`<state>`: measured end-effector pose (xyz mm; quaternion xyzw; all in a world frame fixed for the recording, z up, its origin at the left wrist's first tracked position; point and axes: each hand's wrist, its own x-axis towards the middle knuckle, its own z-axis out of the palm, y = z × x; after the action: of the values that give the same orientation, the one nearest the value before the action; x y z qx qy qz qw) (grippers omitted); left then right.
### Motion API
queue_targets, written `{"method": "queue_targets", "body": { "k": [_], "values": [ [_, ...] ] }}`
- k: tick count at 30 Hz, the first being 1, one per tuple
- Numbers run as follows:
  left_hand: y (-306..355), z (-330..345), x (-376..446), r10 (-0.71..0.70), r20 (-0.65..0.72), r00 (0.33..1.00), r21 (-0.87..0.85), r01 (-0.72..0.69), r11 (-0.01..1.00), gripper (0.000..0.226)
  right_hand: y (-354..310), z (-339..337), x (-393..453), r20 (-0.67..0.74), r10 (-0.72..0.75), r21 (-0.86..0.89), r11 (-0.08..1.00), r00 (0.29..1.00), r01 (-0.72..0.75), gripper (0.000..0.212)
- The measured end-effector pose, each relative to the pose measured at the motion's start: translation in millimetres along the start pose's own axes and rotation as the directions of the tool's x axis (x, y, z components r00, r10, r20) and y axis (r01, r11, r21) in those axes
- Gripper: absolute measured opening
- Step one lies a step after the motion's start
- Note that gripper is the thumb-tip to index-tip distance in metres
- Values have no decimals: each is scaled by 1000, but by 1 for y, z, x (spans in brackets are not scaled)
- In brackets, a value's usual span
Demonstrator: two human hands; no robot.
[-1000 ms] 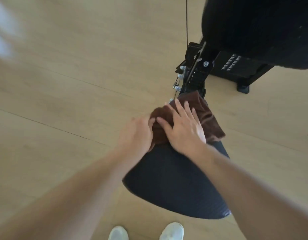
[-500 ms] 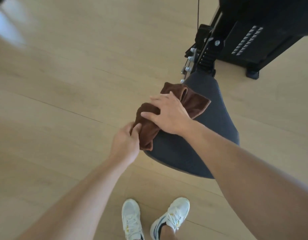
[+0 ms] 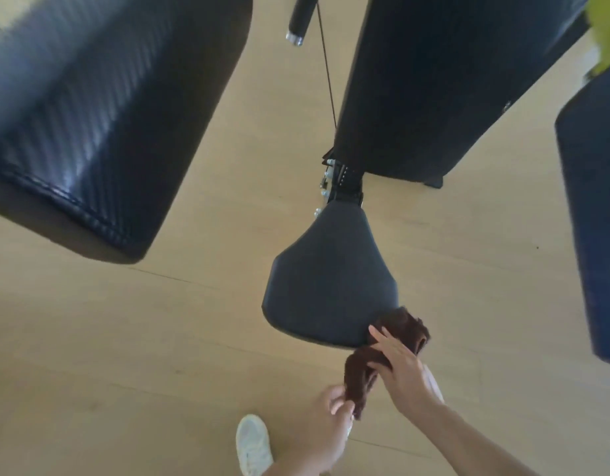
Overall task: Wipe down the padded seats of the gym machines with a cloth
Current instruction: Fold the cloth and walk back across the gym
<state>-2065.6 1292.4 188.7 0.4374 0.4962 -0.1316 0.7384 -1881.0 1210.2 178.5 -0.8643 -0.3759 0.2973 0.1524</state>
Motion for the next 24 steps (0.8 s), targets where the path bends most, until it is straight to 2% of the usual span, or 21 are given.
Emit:
{"method": "queue_targets", "body": {
  "k": [1, 3, 5, 6, 7, 9, 15, 17, 19, 21, 22, 24],
  "values": [
    [-6, 7, -4, -21, 20, 1000, -44, 22, 999, 30, -1, -11, -10, 17, 109, 64, 992, 994, -110, 54],
    [-16, 11, -17, -33, 46, 998, -59, 35, 998, 44, -19, -28, -27, 32, 278, 192, 941, 960, -279, 39],
    [-14, 5, -40, -64, 13, 998, -105, 65, 992, 51, -49, -41, -47, 26, 356, 325, 881, 934, -345, 16],
    [-5, -1, -59, -109, 2, 994, -199, 108, 974, 44, -66, -46, -59, 20, 364, 377, 860, 931, -344, 16],
    [4, -7, -76, -156, 9, 988, -289, 152, 945, 33, -84, -51, -72, 32, 361, 436, 834, 932, -338, 16],
    [20, -26, -103, -159, -15, 987, -392, 141, 909, 37, -121, -60, -97, 43, 324, 546, 785, 945, -293, 14],
    [70, -78, -178, 34, -17, 999, -505, -39, 862, 45, -204, -85, -147, 116, 39, 749, 653, 992, -113, 14],
    [86, -86, -197, 98, -73, 993, -538, -122, 834, 40, -220, -93, -154, 134, 13, 736, 668, 991, -108, 20],
    [95, -91, -209, 188, -227, 956, -466, -276, 841, 33, -227, -97, -158, 120, 38, 659, 745, 992, -108, 28],
    [104, -95, -220, 344, -354, 870, -208, -432, 878, 25, -232, -99, -160, 123, 60, 568, 815, 991, -120, 34],
    [110, -96, -225, 416, -384, 824, -82, -479, 874, 22, -236, -100, -161, 126, 70, 524, 842, 989, -127, 36],
    [119, -95, -235, 509, -396, 764, 50, -536, 843, 20, -239, -104, -167, 152, 80, 437, 888, 985, -139, 38]
  ]
}}
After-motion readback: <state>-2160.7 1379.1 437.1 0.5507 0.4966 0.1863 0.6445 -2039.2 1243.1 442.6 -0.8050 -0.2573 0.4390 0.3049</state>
